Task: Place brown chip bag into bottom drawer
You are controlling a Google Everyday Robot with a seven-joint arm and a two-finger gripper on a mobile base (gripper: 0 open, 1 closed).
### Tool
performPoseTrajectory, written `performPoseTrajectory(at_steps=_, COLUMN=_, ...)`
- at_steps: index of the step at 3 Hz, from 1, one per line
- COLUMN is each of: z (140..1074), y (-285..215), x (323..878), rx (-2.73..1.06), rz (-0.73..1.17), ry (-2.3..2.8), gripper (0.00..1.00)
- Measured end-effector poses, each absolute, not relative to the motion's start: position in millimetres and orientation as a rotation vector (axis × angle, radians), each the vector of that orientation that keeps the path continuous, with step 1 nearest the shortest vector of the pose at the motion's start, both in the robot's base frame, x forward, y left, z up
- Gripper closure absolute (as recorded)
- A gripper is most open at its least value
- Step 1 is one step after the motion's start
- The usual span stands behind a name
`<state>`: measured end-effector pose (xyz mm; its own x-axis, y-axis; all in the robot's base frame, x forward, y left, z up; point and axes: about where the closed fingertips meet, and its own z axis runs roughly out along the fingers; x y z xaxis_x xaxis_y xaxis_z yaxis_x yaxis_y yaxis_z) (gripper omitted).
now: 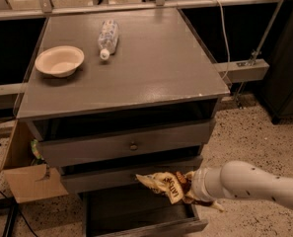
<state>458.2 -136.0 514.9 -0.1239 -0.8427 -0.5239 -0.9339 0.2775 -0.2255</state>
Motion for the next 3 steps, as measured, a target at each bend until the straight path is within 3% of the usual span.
performPoseTrajectory(at_steps=3, z=457, y=-130, x=457, rx=-1.675, rz=0.213, ry=1.887, gripper=1.0)
